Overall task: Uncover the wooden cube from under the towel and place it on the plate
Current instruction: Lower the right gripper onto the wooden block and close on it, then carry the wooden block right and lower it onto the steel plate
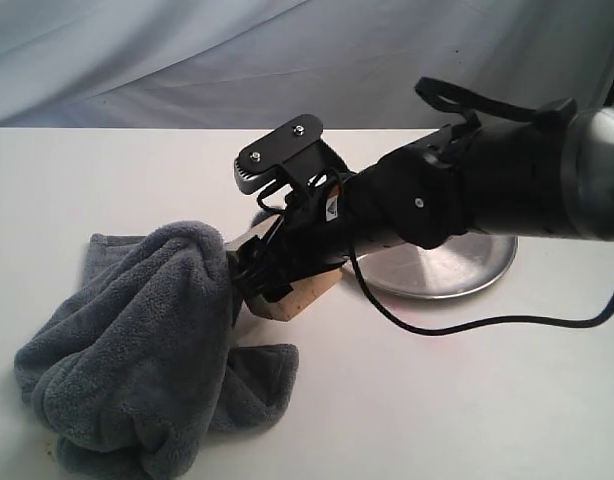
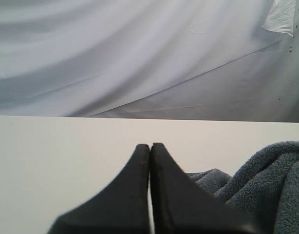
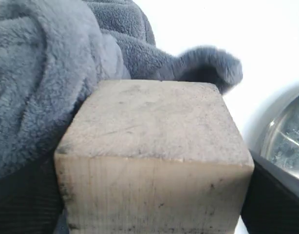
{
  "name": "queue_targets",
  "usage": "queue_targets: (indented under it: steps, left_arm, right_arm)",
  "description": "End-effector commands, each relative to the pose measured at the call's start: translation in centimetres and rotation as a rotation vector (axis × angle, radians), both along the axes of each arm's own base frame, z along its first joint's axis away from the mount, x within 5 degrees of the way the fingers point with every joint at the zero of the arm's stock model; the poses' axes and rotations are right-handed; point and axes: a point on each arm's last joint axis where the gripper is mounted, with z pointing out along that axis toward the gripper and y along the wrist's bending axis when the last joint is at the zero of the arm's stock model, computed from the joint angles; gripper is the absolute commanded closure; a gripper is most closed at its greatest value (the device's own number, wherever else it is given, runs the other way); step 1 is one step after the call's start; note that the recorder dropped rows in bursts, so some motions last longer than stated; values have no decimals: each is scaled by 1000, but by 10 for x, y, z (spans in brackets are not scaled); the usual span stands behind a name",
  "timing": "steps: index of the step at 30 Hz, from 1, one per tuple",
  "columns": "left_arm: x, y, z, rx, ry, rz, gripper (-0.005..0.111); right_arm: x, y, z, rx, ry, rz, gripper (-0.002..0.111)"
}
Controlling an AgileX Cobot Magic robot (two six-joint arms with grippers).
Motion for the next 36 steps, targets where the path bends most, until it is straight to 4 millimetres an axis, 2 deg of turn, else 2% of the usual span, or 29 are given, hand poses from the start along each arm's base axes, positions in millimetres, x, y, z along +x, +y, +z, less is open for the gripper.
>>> queue_targets:
  steps: [1,5,12,18,20,24,32,36]
  left_arm:
    - [0,0,-1,-2,1,-1,105]
    - [0,0,-1,-2,1,-1,105]
    - [0,0,-1,-2,1,-1,105]
    - [0,0,-1,-2,1,-1,105]
    - [0,0,-1,-2,1,-1,105]
    - [0,0,-1,0,1,-1,105]
    - [0,0,-1,0,1,-1,105]
    - [0,0,-1,-2,1,-1,105]
  right_arm:
    - [2,-15,14,30,-29,-44,46]
    - [12,-36,20,37,-46,-105,46]
    - [45,-80,30,81,-135,-254,46]
    - [73,-127,28,111,-188,-411,46]
    - [81,-139,21,108,-183,-451,46]
    - [93,-149,-3,96,-168,-490,46]
    - [109,-148,-56,80,-144,-502,46]
    - [110,-148,-68,66,-121,-502,46]
